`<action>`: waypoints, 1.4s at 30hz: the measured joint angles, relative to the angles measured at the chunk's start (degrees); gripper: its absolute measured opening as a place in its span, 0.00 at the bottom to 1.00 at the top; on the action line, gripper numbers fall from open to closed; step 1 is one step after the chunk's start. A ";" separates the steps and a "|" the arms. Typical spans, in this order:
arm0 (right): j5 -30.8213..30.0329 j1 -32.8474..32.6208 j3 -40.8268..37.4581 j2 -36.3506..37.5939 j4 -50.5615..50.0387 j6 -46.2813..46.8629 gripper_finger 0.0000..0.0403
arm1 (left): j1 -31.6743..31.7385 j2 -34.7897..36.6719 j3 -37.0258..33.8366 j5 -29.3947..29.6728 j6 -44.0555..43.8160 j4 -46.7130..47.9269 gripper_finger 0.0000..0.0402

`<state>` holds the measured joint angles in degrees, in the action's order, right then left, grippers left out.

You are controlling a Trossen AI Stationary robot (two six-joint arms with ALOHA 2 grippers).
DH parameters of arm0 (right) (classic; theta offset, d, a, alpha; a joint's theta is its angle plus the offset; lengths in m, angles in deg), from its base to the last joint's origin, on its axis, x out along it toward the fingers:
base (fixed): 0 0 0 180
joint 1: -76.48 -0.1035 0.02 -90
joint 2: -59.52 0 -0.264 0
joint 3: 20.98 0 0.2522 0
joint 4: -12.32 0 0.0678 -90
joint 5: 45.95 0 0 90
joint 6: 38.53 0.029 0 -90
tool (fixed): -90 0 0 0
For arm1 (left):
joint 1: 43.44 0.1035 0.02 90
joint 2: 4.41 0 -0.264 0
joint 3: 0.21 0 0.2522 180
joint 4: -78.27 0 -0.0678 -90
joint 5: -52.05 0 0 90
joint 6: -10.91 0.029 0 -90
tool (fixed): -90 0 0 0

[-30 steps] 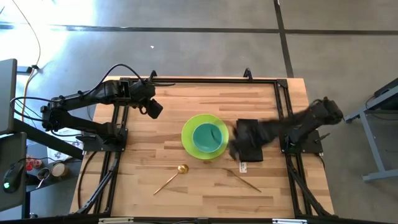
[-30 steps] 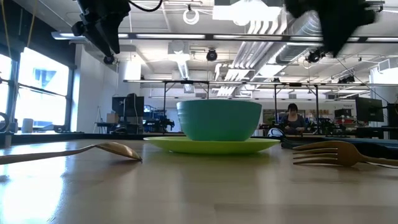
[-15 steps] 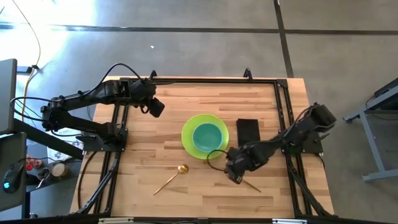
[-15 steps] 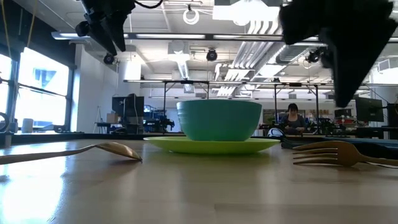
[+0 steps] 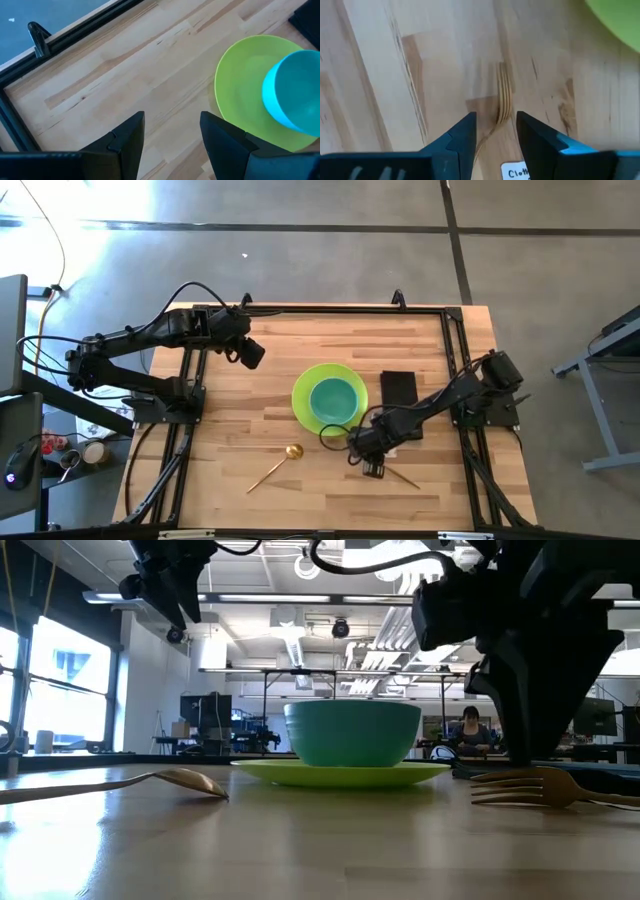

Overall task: Set table place
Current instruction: Put the gold fork beside the plate

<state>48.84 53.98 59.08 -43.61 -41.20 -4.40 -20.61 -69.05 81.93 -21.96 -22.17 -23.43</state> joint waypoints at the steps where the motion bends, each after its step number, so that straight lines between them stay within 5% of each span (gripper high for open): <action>1: -0.02 0.03 0.00 0.00 0.00 0.31 0.32 | 0.00 0.00 0.00 0.01 0.00 0.00 0.46; 15: -0.72 1.36 0.17 -5.37 1.21 -0.52 0.31 | 0.00 -0.17 0.00 0.02 -0.13 -0.02 0.46; 22: 1.23 3.95 0.08 -5.55 0.48 -0.98 0.03 | 0.00 -0.17 0.00 0.03 -0.11 0.05 0.46; 30: -0.43 4.50 -0.04 4.43 0.93 8.48 0.00 | 0.00 -0.17 0.00 -0.20 0.22 0.18 0.46; 33: -5.81 4.26 -0.08 13.12 -1.58 13.18 0.00 | 0.00 -0.17 0.00 -0.23 0.17 -0.03 0.46; 37: -22.14 5.04 0.00 26.69 -3.27 16.88 0.00 | -0.08 -0.01 -1.17 -2.56 -0.28 -5.98 0.46; 42: -42.33 7.32 0.02 40.18 2.38 7.92 0.00 | -4.75 -0.11 -12.29 -14.99 0.06 -41.25 0.46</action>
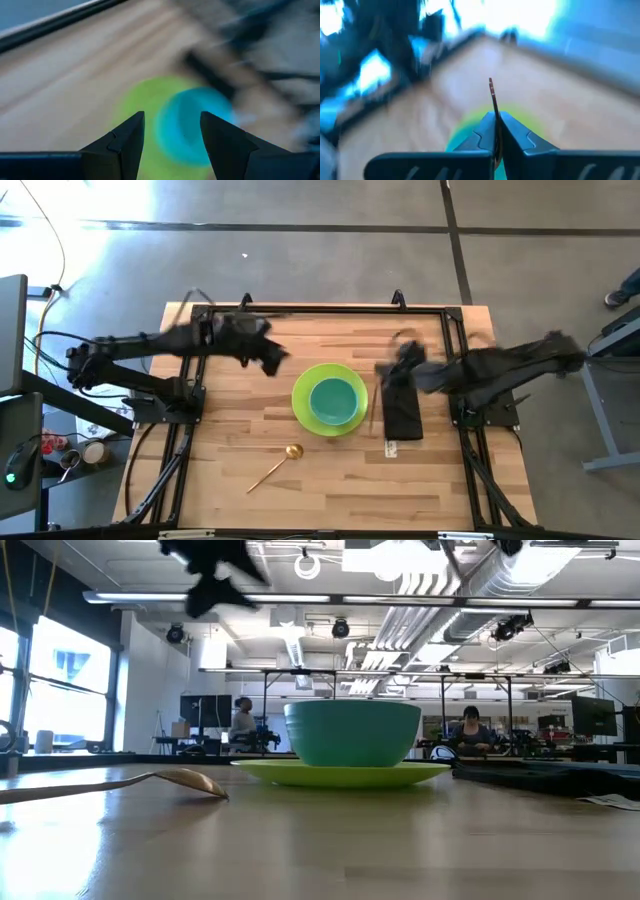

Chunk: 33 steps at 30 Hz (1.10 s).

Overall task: Set table place
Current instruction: Put the gold fork beside the plate

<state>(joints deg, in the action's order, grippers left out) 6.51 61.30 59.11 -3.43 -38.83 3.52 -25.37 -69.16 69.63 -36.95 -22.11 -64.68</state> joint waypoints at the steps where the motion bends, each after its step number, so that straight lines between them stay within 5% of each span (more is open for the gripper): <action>1: -2.42 0.61 0.00 1.75 2.31 -3.44 0.00 | -0.98 -0.57 -2.93 -2.93 -1.11 -10.01 0.46; 5: -5.99 4.19 0.00 5.31 12.60 -17.67 0.00 | -4.08 -6.79 -12.03 -6.26 -9.13 -44.09 0.46; 10: -0.27 10.12 0.04 2.34 20.35 -25.44 0.00 | -4.71 -15.45 -12.32 -7.39 -12.64 -54.16 0.46; 16: 8.88 15.29 0.02 -5.88 23.33 -23.76 0.00 | -4.60 -19.76 -7.49 -9.46 -11.16 -57.92 0.46; 28: 22.76 17.91 -0.02 -15.73 40.21 -23.93 0.00 | -4.60 -19.79 -3.22 -7.98 -4.89 -45.72 0.45; 33: 22.86 17.82 -0.02 -15.83 39.87 -23.94 0.00 | -4.60 -19.78 -3.20 -7.59 -4.73 -45.68 0.27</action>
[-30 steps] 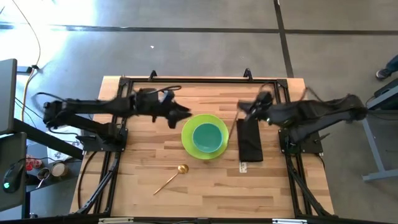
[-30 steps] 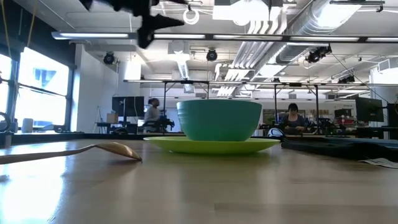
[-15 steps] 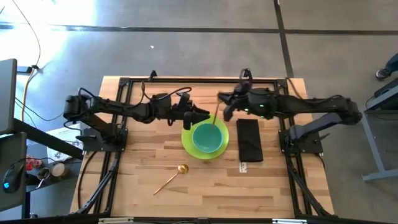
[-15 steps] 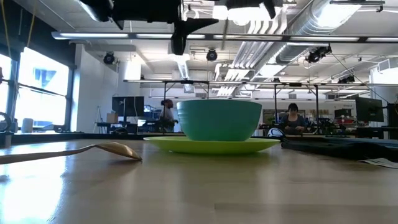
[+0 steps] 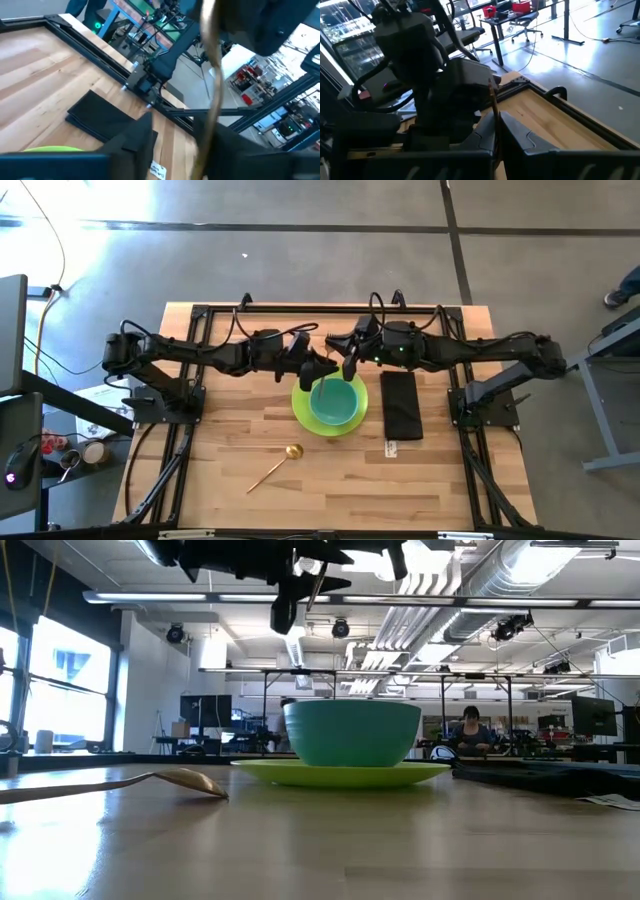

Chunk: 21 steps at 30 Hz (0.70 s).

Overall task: Set table place
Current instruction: Put the gold fork beside the plate

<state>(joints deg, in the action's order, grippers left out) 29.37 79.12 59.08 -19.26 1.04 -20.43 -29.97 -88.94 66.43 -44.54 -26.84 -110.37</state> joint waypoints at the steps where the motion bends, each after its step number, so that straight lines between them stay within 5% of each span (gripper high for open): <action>1: 0.04 0.00 0.00 0.00 -0.10 0.09 0.00 | 0.00 -0.02 0.00 -0.30 0.10 0.12 0.20; 4: -0.26 0.04 0.00 0.02 -1.47 1.20 0.00 | -0.02 0.00 0.02 -1.08 1.56 1.04 0.04; 14: 0.98 0.09 0.24 0.12 -9.21 4.08 0.01 | -0.11 1.94 -0.06 -0.10 1.50 7.47 0.01; 21: -1.44 1.48 10.31 0.11 -26.86 -0.21 0.15 | 0.07 7.43 0.00 4.44 2.62 10.98 0.00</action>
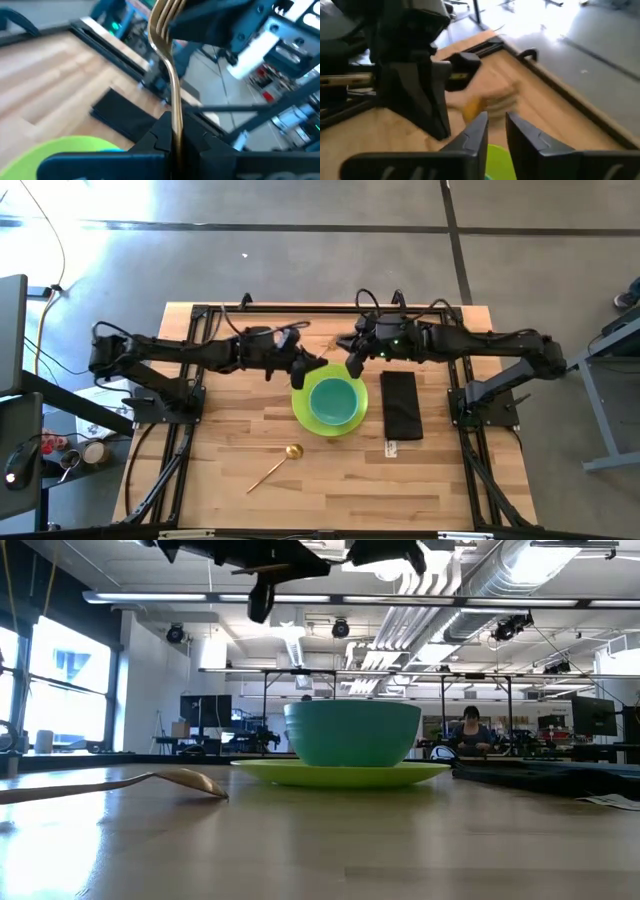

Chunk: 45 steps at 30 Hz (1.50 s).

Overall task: Set table place
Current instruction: Put the gold fork beside the plate

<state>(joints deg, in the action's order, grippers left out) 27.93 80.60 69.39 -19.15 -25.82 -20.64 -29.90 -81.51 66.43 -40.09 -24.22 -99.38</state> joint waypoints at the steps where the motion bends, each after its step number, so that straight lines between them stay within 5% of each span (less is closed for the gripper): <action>1: -1.08 0.24 1.85 0.00 -1.94 -0.86 0.17 | 0.04 0.82 0.00 0.71 0.24 0.74 0.00; 6: -3.22 0.77 8.08 0.02 -4.36 -5.16 0.25 | -0.01 4.00 0.00 2.50 1.79 4.78 0.00; 16: -3.22 -0.23 7.00 -0.50 -10.72 -0.59 0.26 | -3.29 4.27 -2.72 6.16 -0.23 6.99 0.00; 23: -3.20 -1.56 6.87 -0.50 -13.16 -0.27 0.26 | -8.17 12.04 -21.77 20.19 -15.79 -8.32 0.00; 27: -3.22 -1.65 6.90 -0.48 -13.39 -0.46 0.26 | -14.35 15.49 -32.90 33.98 -26.31 -15.60 0.00; 34: -3.22 -1.63 6.90 -0.46 -13.60 -1.41 0.26 | -28.19 11.56 -37.59 60.64 -43.59 -12.72 0.00; 45: -2.77 -1.63 6.90 -0.44 -14.01 -1.44 0.26 | -29.66 -1.81 -33.57 58.59 -54.70 -9.17 0.00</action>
<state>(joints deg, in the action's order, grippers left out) 25.17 78.97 76.29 -19.60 -39.82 -22.08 -59.56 -83.32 32.86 18.50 -78.92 -108.55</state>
